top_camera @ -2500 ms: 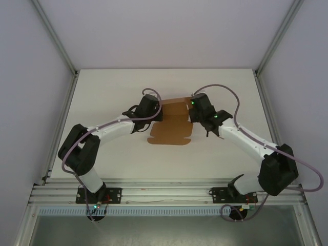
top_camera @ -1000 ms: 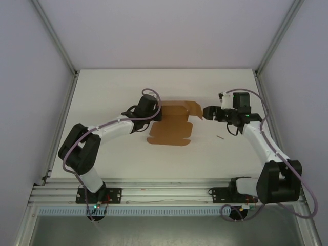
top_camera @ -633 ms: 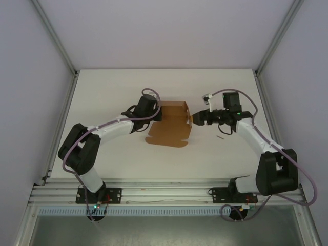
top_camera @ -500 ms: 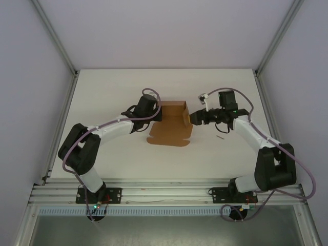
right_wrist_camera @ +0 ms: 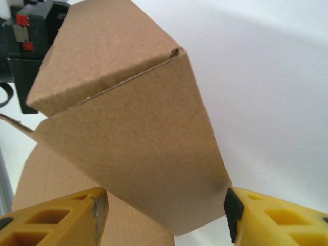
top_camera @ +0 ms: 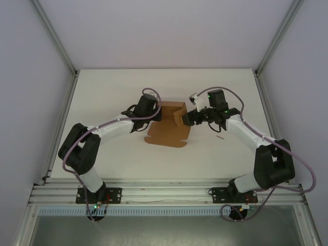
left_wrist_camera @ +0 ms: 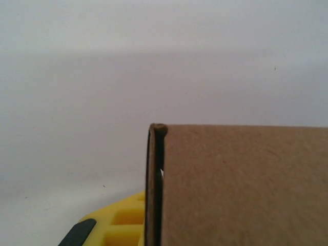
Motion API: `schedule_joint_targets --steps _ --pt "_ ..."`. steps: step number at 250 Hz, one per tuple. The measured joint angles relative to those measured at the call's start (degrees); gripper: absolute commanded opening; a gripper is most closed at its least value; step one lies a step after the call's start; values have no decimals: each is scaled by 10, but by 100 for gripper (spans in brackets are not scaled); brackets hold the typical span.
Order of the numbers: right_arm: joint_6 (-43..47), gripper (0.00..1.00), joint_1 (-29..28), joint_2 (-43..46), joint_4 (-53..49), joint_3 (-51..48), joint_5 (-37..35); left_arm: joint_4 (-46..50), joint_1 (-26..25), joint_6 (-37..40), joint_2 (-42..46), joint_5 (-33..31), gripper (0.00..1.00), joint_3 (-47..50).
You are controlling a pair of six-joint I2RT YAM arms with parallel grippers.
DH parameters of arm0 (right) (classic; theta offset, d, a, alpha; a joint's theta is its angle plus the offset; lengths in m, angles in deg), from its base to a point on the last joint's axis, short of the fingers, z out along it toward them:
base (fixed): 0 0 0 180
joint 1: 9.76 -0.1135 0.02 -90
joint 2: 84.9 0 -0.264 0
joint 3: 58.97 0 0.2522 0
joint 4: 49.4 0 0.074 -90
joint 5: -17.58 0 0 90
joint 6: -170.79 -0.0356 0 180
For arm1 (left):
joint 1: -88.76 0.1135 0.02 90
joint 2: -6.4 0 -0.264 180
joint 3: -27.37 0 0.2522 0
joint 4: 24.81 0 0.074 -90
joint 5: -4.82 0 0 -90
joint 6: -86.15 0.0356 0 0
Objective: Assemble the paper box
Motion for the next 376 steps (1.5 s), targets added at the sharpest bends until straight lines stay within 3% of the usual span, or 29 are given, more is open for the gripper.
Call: schedule_joint_targets --steps 99,150,205,255,292,325,376 --pt "37 72 -11 1 -5 2 1 12 0 4 -3 -2 0 -11" --pt "69 79 -11 2 -31 2 16 19 -3 10 -3 -1 0 -12" --pt "84 75 -11 10 -49 2 13 22 -4 14 -3 8 0 -12" --pt "19 56 -11 11 2 -6 -37 23 -11 14 -3 -3 0 -15" --pt "-33 47 -16 11 49 -18 -107 29 -22 19 -3 -23 0 -26" --pt "-70 33 -31 14 72 -18 -171 30 -23 19 -3 -34 0 -29" --pt "-143 26 -56 17 92 -18 -310 32 -37 18 -4 -42 0 -38"
